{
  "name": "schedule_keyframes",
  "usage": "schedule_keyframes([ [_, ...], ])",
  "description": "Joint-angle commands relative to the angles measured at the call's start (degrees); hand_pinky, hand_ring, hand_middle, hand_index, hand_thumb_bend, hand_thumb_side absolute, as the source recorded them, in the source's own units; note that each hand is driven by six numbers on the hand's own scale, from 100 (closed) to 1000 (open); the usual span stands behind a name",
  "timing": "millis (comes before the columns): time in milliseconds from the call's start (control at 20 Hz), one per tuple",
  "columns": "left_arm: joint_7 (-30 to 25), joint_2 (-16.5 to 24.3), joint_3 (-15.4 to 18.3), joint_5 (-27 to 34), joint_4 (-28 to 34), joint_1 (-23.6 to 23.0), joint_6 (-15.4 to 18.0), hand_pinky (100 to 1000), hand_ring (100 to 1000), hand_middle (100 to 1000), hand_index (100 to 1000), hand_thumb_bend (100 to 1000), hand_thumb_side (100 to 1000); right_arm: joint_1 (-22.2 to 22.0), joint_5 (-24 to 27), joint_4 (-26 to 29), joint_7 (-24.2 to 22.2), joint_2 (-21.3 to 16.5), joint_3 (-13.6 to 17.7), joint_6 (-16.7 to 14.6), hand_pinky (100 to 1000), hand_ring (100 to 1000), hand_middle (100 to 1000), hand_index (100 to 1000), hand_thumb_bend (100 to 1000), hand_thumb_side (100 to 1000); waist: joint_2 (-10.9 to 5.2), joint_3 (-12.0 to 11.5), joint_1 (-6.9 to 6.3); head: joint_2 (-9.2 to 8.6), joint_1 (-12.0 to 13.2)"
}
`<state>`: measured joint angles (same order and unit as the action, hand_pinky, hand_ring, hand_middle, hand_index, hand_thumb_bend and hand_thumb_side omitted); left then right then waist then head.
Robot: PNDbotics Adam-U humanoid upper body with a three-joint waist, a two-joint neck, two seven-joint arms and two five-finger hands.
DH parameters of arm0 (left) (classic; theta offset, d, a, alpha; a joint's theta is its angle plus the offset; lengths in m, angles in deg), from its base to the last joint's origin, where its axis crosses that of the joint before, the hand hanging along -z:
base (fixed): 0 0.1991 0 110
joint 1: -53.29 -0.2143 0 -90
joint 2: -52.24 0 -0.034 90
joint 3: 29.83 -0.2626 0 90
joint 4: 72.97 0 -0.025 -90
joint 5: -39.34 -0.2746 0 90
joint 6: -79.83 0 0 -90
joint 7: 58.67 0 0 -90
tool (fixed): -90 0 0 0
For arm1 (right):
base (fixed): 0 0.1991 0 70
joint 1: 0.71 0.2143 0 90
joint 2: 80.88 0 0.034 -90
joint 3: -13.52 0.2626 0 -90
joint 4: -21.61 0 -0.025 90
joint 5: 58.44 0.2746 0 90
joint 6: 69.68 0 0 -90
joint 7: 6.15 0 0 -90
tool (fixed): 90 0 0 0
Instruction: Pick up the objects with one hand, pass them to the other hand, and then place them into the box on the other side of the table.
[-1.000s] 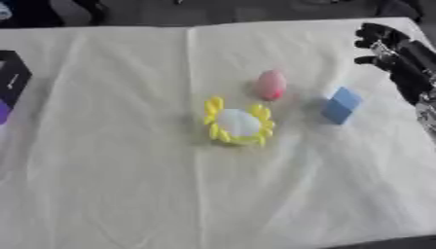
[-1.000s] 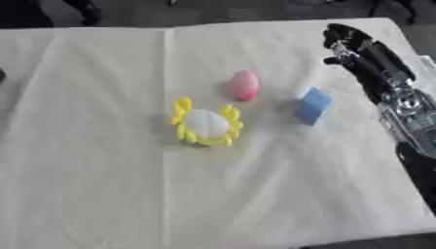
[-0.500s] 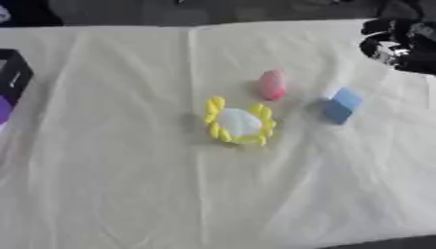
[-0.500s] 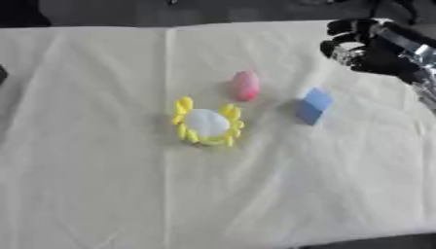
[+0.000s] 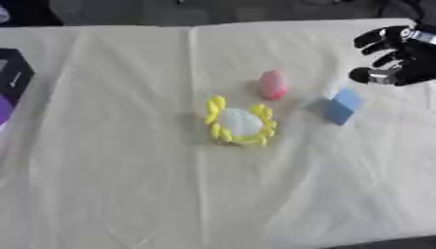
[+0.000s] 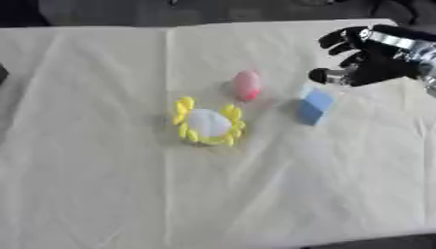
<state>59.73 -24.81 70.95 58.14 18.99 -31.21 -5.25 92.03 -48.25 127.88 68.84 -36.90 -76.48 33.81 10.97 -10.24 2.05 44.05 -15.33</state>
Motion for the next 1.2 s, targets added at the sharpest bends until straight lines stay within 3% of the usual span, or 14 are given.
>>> schedule_keyframes([
  [50,-0.02,2.36,0.73,-0.06,0.99,0.28,-0.08,823,711,715,764,812,590,-0.34,-2.14,1.06,-0.61,-2.96,-0.54,1.47,816,920,873,895,560,423,-0.69,-0.07,0.77,0.07,-0.52],
  [500,0.05,2.11,0.61,0.09,1.02,0.42,-0.10,823,710,712,760,813,589,-1.82,-6.85,-0.33,3.38,-1.89,-2.54,4.85,824,920,872,900,540,420,-0.20,-0.28,1.03,0.07,-1.72],
  [1200,0.10,1.48,0.57,0.43,1.11,0.50,-0.13,822,710,711,758,814,589,-0.94,-13.73,-4.06,7.91,0.74,-4.30,7.14,829,922,875,906,520,435,0.83,-0.85,0.87,0.07,-3.79],
])
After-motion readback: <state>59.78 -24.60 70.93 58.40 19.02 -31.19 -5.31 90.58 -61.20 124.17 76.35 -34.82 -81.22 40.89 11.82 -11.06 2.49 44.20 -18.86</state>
